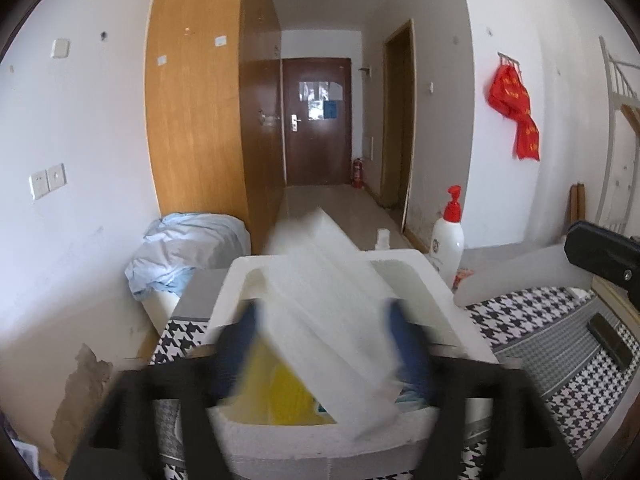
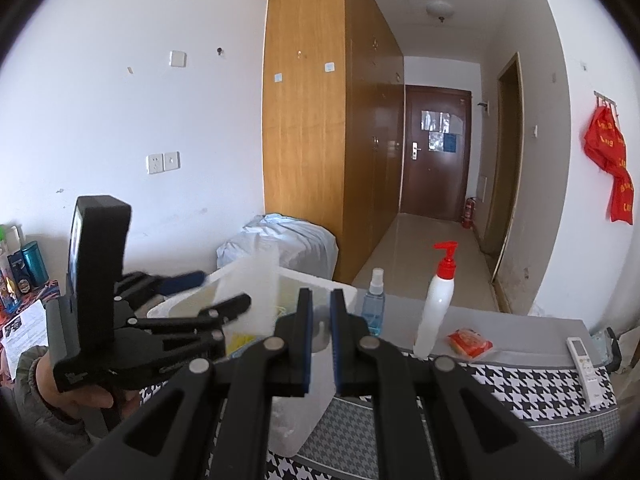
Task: Organize soft objects
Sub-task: 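Open the left gripper to drop the tissues into the foam box, then lower the foam roll into the foam box and open the right gripper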
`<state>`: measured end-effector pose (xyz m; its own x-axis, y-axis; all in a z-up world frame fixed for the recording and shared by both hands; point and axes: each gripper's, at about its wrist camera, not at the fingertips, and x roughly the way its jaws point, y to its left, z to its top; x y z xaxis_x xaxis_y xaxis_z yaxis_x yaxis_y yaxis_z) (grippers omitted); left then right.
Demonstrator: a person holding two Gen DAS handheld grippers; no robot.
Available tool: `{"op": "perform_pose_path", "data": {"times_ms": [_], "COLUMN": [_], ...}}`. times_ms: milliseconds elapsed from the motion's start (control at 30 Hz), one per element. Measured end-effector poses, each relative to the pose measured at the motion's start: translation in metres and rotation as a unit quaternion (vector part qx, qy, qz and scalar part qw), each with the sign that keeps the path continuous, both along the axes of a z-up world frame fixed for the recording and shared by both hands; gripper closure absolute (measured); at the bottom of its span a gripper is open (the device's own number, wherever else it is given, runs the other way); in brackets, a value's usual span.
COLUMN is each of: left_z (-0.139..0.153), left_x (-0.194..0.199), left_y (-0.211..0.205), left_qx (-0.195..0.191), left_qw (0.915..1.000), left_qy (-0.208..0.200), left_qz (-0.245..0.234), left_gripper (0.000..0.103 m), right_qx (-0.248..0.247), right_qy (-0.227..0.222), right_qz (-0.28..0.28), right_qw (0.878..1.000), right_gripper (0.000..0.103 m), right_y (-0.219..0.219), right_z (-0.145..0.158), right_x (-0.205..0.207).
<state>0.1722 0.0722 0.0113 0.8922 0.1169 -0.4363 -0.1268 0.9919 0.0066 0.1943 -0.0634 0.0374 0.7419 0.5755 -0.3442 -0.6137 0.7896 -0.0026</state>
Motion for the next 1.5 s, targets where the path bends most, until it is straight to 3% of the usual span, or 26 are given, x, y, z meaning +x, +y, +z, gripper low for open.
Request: {"op": "perform_pose_path", "data": {"times_ms": [167,867,1233,1500], "left_z": [0.002,0.011,0.011,0.008], "left_x": [-0.009,-0.041,-0.054,-0.059], "left_y": [0.009,0.035,0.045,0.049], "left_qx": [-0.002,-0.009,-0.003,-0.001], "left_qw": [0.9998,0.9984,0.9971,0.997], "left_qy": [-0.012,-0.039,-0.05,-0.046], "left_qz": [0.015,0.039,0.058,0.062], "left_gripper": [0.009,0.009,0.001,0.001], "right_qx": [-0.001,-0.005,-0.007,-0.009], "right_qy": [0.0,-0.018,-0.012,-0.006], "right_qz": [-0.001,0.016,0.033,0.044], "right_qw": [1.0,1.0,0.999,0.999], "right_gripper": [0.092,0.095,0.095,0.095], "right_y": [0.005,0.031,0.044,0.056], "right_z": [0.002,0.013,0.012,0.011], "right_x": [0.0,-0.011,-0.012,-0.009]}}
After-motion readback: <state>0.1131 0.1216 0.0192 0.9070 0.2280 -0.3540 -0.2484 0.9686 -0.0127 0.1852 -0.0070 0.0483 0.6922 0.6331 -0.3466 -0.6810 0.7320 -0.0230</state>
